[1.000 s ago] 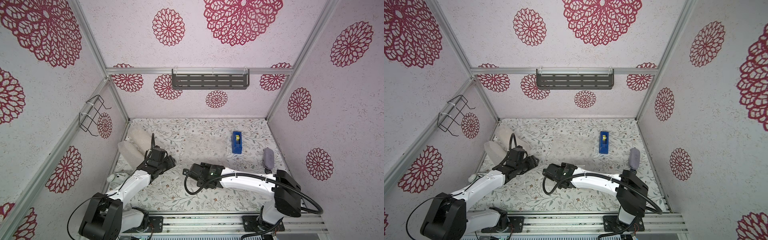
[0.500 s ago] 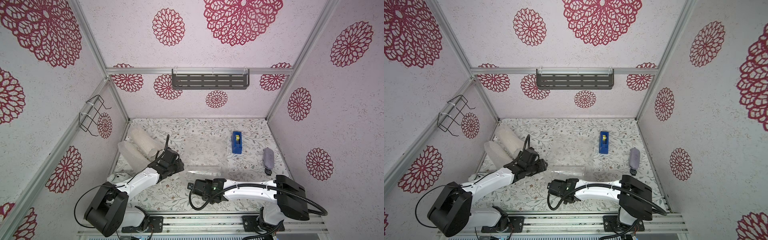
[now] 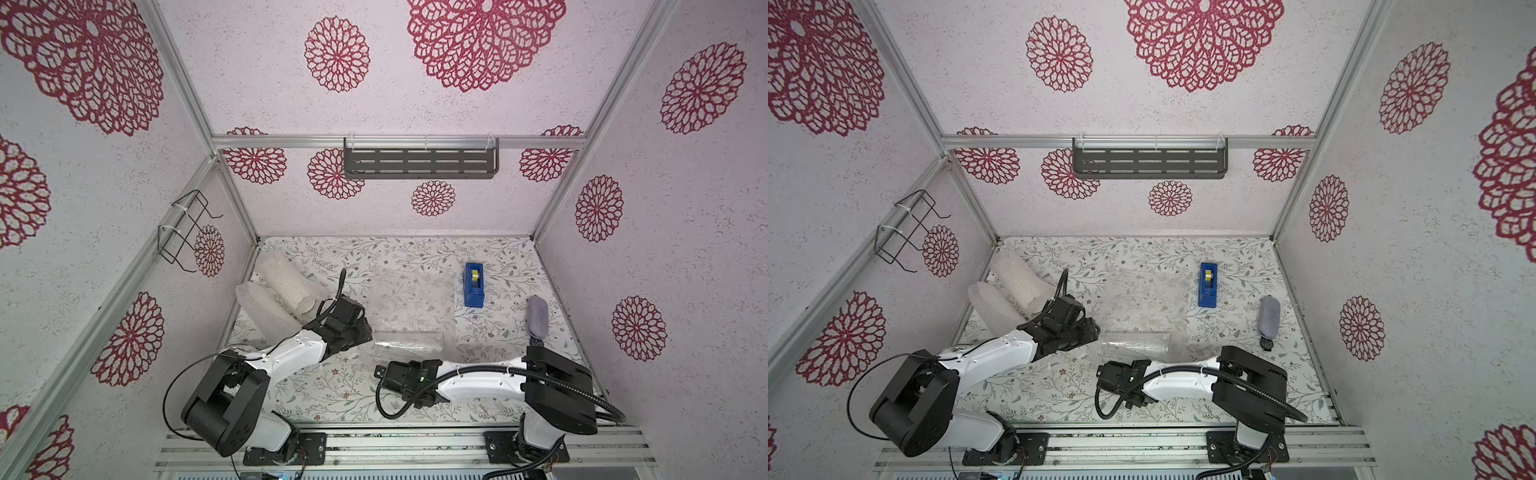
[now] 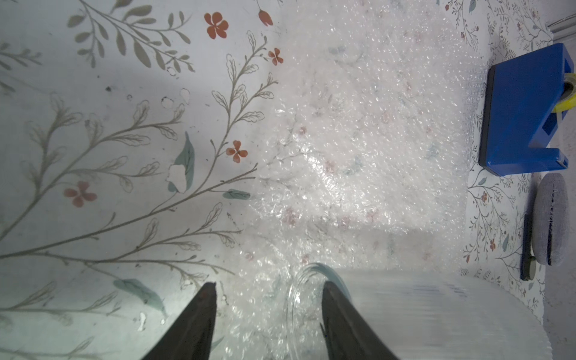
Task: Wrap vases in bubble wrap
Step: Wrap the vase in bubble wrap.
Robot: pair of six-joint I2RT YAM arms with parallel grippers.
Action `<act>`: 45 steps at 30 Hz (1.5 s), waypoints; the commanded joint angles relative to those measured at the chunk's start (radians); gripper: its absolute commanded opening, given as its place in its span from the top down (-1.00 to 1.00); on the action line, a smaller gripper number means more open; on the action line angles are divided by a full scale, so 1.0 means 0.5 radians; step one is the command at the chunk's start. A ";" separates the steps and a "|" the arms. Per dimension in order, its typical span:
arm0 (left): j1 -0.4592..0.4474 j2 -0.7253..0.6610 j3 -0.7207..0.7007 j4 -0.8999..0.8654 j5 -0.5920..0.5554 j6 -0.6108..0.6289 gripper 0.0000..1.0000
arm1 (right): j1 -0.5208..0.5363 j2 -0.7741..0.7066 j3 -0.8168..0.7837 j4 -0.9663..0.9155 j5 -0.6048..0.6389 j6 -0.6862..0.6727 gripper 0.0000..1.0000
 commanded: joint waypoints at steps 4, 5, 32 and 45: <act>-0.014 0.049 0.105 -0.043 -0.002 0.019 -0.15 | -0.017 0.010 -0.048 0.080 0.101 0.007 0.33; -0.014 0.054 0.117 -0.052 -0.002 0.025 -0.15 | -0.018 0.011 -0.050 0.085 0.099 0.004 0.35; -0.106 0.484 0.739 -0.413 0.016 0.301 -0.18 | -0.142 -0.373 -0.167 0.316 0.004 0.008 1.00; -0.143 0.680 0.928 -0.483 0.071 0.391 -0.18 | -0.259 -0.409 -0.144 0.386 0.124 0.004 1.00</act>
